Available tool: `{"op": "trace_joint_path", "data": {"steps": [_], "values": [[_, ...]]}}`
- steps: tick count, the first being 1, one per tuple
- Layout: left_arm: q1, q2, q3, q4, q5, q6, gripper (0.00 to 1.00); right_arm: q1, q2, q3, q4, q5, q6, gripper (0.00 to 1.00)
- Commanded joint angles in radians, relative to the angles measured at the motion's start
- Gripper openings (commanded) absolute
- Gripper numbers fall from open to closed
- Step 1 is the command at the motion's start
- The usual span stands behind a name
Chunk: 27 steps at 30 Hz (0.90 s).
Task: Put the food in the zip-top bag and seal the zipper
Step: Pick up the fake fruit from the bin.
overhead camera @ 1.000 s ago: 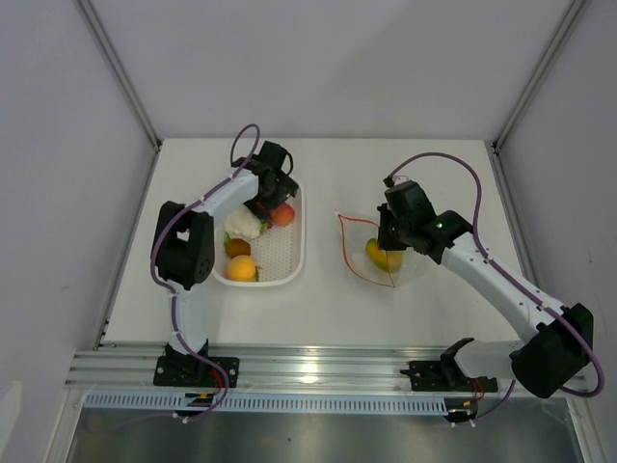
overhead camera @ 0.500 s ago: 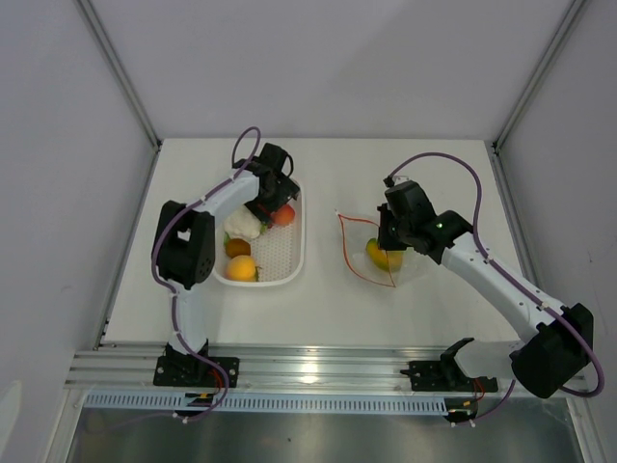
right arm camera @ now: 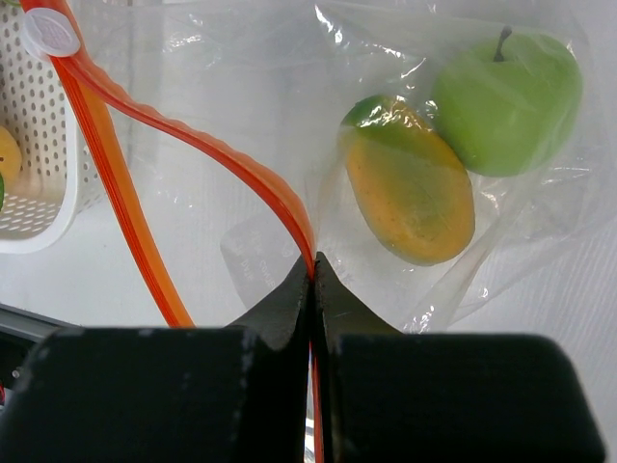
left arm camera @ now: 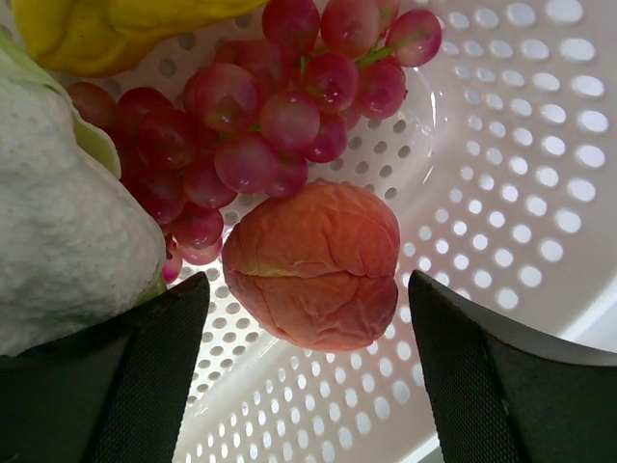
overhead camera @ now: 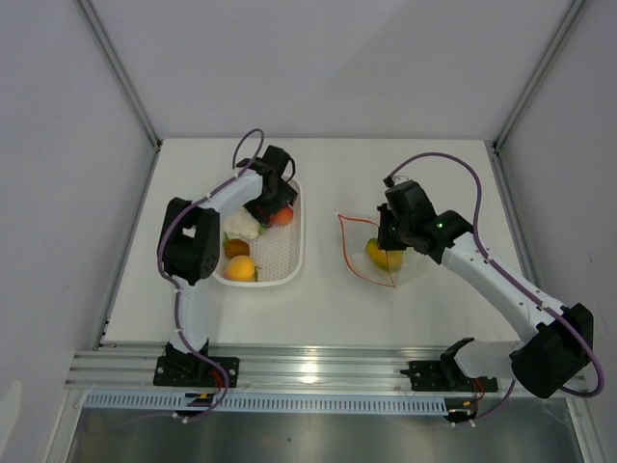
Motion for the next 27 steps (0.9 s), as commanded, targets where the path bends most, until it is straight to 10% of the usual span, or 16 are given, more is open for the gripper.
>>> {"op": "trace_joint_path", "data": {"steps": [1, 12, 17, 27], "values": [[-0.003, 0.022, 0.028, -0.014, -0.026, -0.002, 0.83, -0.003, -0.007, 0.0, 0.031, -0.004, -0.009, 0.0], [-0.007, -0.006, 0.019, 0.016, -0.023, 0.025, 0.46, -0.003, -0.008, 0.001, 0.024, 0.003, -0.008, 0.0], [-0.016, -0.092, -0.028, 0.055, 0.006, 0.064, 0.01, -0.003, 0.001, 0.021, 0.011, 0.0, -0.008, 0.0], [-0.133, -0.409, -0.198, 0.139, 0.036, 0.202, 0.0, -0.003, 0.044, 0.086, -0.094, 0.063, -0.009, 0.0]]}}
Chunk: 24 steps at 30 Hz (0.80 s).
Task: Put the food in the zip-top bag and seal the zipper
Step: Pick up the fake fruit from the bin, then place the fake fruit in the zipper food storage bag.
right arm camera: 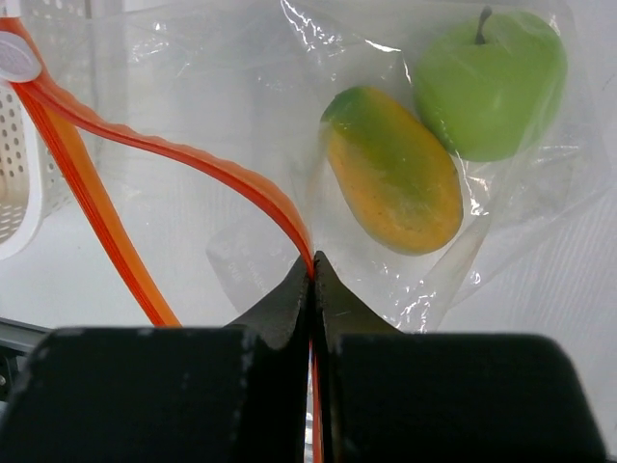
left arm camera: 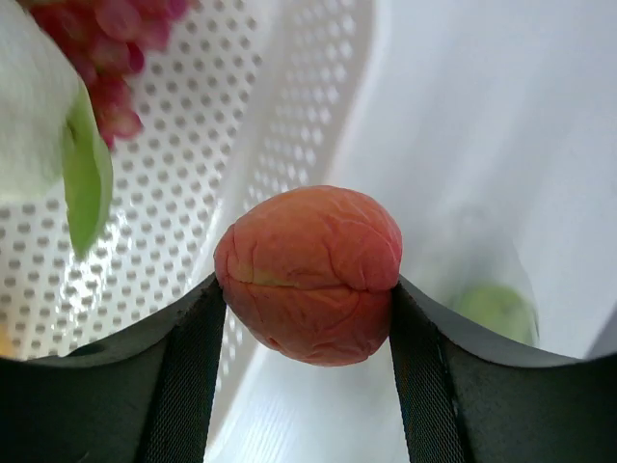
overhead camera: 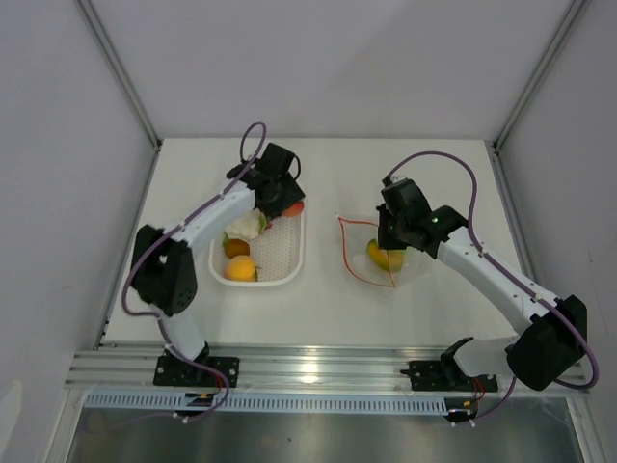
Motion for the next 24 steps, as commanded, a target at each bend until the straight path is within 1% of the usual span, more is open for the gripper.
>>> {"op": "trace_joint_path", "data": {"steps": [1, 3, 4, 5, 7, 8, 9, 11, 12, 15, 16, 21, 22, 24], "values": [[-0.044, -0.221, -0.132, 0.096, 0.062, 0.096, 0.01, -0.005, -0.003, 0.058, -0.064, 0.043, -0.007, 0.0], [-0.051, -0.299, -0.215, 0.177, 0.14, 0.121, 0.01, -0.005, -0.013, 0.057, -0.076, 0.052, -0.004, 0.0], [-0.064, -0.336, -0.268, 0.212, 0.174, 0.156, 0.01, -0.005, -0.018, 0.057, -0.076, 0.054, -0.004, 0.0], [-0.071, -0.405, -0.313, 0.255, 0.217, 0.164, 0.0, -0.005, -0.017, 0.055, -0.076, 0.049, -0.003, 0.0], [-0.094, -0.462, -0.344, 0.286, 0.264, 0.198, 0.01, -0.005, -0.011, 0.046, -0.07, 0.025, 0.013, 0.0], [-0.099, -0.487, -0.384, 0.301, 0.293, 0.204, 0.01, -0.005, -0.006, 0.043, -0.063, -0.012, 0.019, 0.0], [-0.111, -0.529, -0.396, 0.332, 0.356, 0.207, 0.01, -0.005, 0.0, 0.037, -0.049, -0.026, 0.034, 0.0], [-0.127, -0.568, -0.459, 0.383, 0.421, 0.2, 0.0, -0.002, 0.006, 0.037, -0.038, -0.05, 0.049, 0.0], [-0.136, -0.595, -0.48, 0.442, 0.482, 0.189, 0.01, 0.003, 0.008, 0.037, -0.033, -0.081, 0.054, 0.0], [-0.176, -0.599, -0.539, 0.554, 0.588, 0.111, 0.01, 0.032, 0.013, 0.032, -0.007, -0.097, 0.076, 0.0], [-0.205, -0.594, -0.542, 0.565, 0.599, 0.101, 0.01, 0.052, 0.019, 0.038, -0.001, -0.098, 0.086, 0.0], [-0.292, -0.551, -0.553, 0.611, 0.581, 0.071, 0.01, 0.095, 0.022, 0.023, 0.066, -0.116, 0.135, 0.0], [-0.295, -0.528, -0.554, 0.625, 0.585, 0.066, 0.01, 0.103, 0.025, 0.021, 0.075, -0.147, 0.157, 0.0], [-0.303, -0.51, -0.559, 0.636, 0.59, 0.054, 0.01, 0.113, 0.023, 0.008, 0.101, -0.161, 0.181, 0.0]]}}
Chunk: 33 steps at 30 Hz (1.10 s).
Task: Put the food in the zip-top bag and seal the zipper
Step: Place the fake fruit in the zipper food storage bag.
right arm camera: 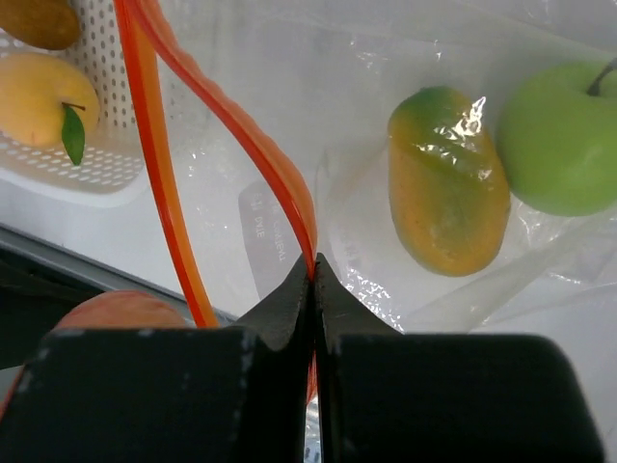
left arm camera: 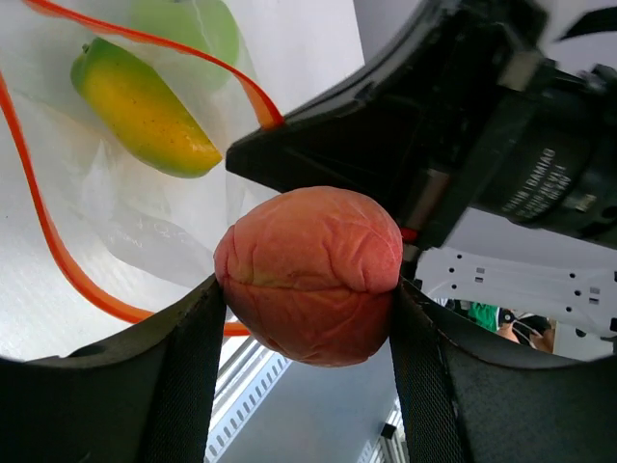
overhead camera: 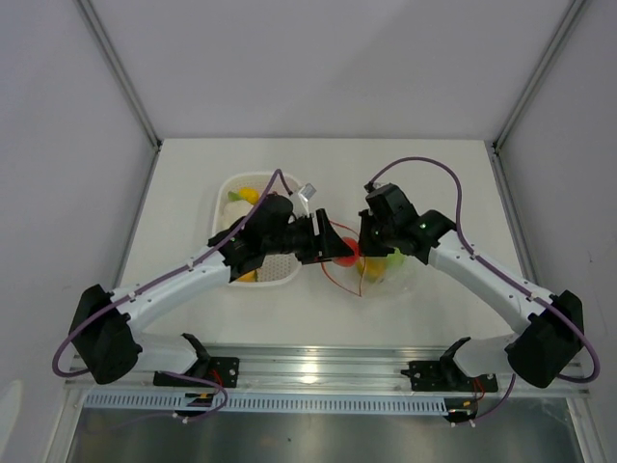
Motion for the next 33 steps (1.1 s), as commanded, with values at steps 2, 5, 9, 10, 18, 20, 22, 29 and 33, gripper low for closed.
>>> {"op": "trace_joint_path", "data": {"steps": [2, 5, 9, 10, 18, 20, 22, 29, 33], "values": [[-0.015, 0.048, -0.016, 0.086, 0.026, -0.041, 0.01, 0.028, -0.006, -0.023, 0.095, -0.05, 0.095, 0.0], [-0.018, 0.037, -0.039, 0.071, -0.023, -0.041, 0.01, 0.03, -0.016, -0.042, 0.106, -0.058, 0.124, 0.0], [-0.018, 0.008, -0.09, 0.074, -0.068, -0.045, 0.01, 0.03, -0.045, -0.053, 0.106, -0.059, 0.146, 0.0], [-0.018, 0.006, -0.106, 0.072, -0.074, -0.045, 0.0, 0.03, -0.049, -0.056, 0.112, -0.062, 0.152, 0.0], [-0.018, 0.072, -0.082, 0.048, -0.088, -0.036, 0.02, 0.033, -0.08, -0.085, 0.146, -0.108, 0.184, 0.0], [-0.018, 0.08, -0.067, 0.031, -0.097, -0.018, 0.17, 0.033, -0.085, -0.085, 0.142, -0.107, 0.181, 0.0], [-0.018, 0.084, -0.036, -0.012, -0.121, 0.0, 0.47, 0.033, -0.089, -0.085, 0.139, -0.101, 0.175, 0.0], [-0.016, 0.003, -0.027, -0.061, -0.19, 0.059, 0.99, 0.033, -0.099, -0.076, 0.133, -0.087, 0.158, 0.0], [-0.018, -0.086, -0.022, -0.118, -0.261, 0.102, 1.0, 0.031, -0.103, -0.073, 0.119, -0.062, 0.145, 0.0]]}}
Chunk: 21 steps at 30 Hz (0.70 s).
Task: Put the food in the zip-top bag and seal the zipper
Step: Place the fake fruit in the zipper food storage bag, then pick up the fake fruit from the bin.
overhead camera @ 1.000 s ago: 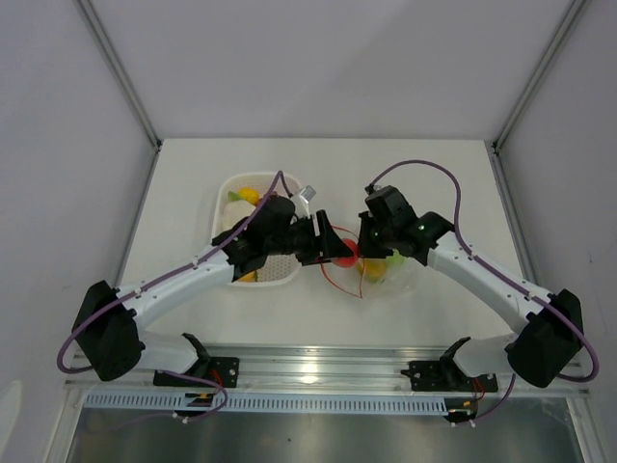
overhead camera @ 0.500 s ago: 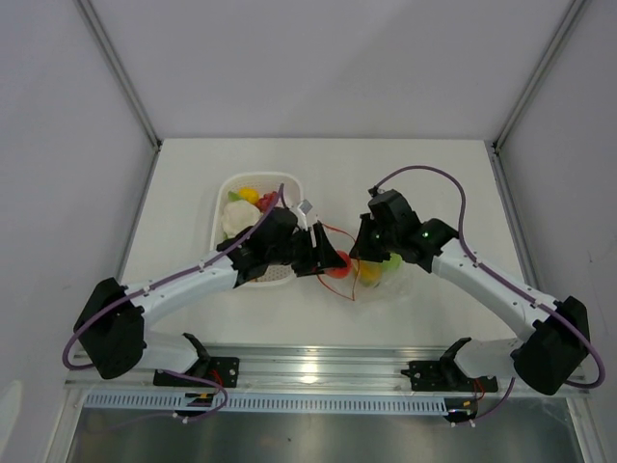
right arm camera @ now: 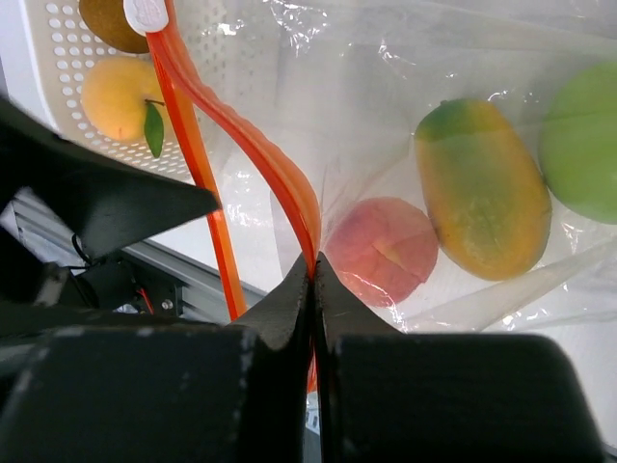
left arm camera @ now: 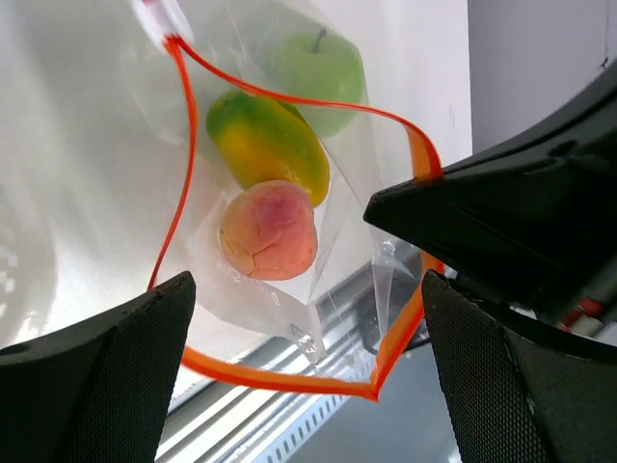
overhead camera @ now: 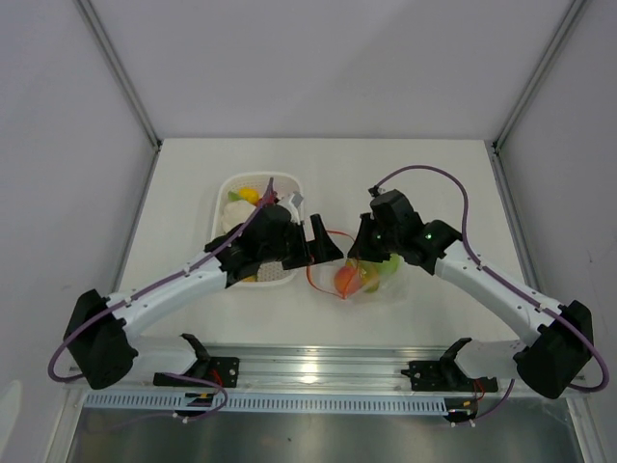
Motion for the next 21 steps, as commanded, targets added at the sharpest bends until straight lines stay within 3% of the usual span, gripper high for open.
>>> {"op": "trace_joint_path", "data": {"steps": [1, 9, 16, 21], "values": [[-0.004, -0.112, 0.05, -0.065, -0.139, 0.074, 0.99, 0.002, -0.03, 0.014, 0.007, 0.023, -0.016, 0.0], [0.06, -0.238, 0.103, -0.44, -0.471, 0.074, 0.99, 0.005, -0.037, -0.003, -0.037, 0.098, -0.061, 0.0], [0.223, -0.136, 0.111, -0.692, -0.533, -0.043, 0.99, 0.004, -0.046, -0.014, -0.036, 0.108, -0.082, 0.0], [0.269, -0.065, 0.114, -0.713, -0.554, -0.046, 1.0, 0.005, -0.045, -0.031, -0.019, 0.088, -0.085, 0.0]]}}
